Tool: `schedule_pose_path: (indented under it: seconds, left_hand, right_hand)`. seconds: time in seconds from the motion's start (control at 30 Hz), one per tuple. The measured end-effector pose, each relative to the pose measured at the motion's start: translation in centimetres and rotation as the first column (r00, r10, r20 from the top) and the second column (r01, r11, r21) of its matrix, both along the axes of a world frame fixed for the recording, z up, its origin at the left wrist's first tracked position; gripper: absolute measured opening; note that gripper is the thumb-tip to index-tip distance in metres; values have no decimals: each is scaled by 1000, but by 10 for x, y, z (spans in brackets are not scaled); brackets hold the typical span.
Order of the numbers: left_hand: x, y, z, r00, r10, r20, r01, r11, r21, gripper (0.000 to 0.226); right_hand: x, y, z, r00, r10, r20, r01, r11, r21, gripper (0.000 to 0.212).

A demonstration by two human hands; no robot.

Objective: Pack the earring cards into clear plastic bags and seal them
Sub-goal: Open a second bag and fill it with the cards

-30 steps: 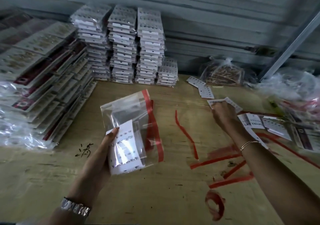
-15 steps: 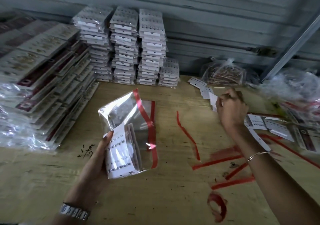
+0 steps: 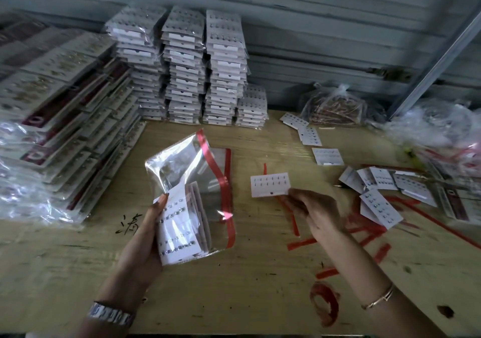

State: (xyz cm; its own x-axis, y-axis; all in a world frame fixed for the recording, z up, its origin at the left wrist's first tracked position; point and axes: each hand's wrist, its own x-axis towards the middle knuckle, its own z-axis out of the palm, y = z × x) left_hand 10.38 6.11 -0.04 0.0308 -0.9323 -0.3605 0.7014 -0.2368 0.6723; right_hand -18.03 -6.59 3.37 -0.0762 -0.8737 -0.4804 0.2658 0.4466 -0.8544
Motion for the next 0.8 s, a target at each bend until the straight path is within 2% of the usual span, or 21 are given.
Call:
schedule_pose_path:
  seconds: [0.1, 0.3, 0.4, 0.5, 0.57, 0.63, 0.67, 0.73, 0.8]
  left_hand:
    - [0, -1, -1, 999, -38, -22, 37, 999, -16, 66]
    - [-1, -1, -3, 999, 24, 40, -25, 1000, 15, 44]
    - [-1, -2, -3, 997, 46, 54, -47, 999, 25, 44]
    - [-1, 0, -2, 997, 49, 60, -51, 998, 27, 49]
    - [0, 0, -1, 996, 44, 72, -47, 998, 31, 58]
    - [0, 0, 0, 997, 37, 73, -40, 999, 37, 68]
    - [0, 0, 1, 997, 32, 64, -34, 999, 33, 71]
    - [0, 0, 2, 997, 25, 67, -26, 1000, 15, 69]
    - [-1, 1, 2, 995, 33, 92, -34, 999, 7, 68]
  right_hand:
    - [-4, 1, -5, 997, 45, -58, -46, 999, -23, 19]
    - [-12, 1, -8, 958, 206, -202, -208, 978, 8, 32]
    - [-19, -8, -2, 870, 320, -375, -338, 941, 19, 42]
    - [-34, -40, 10, 724, 235, -649, -411, 902, -132, 31]
    - [-45, -68, 16, 538, 52, -842, -490, 831, -261, 15]
    - [-57, -95, 17, 241, -137, -961, -569, 782, -254, 13]
    - [-62, -106, 16, 67, -178, -982, -587, 789, -183, 18]
    - [-71, -124, 13, -267, -156, -951, -562, 827, 22, 27]
    - [-77, -131, 13, -463, -89, -882, -500, 848, 177, 29]
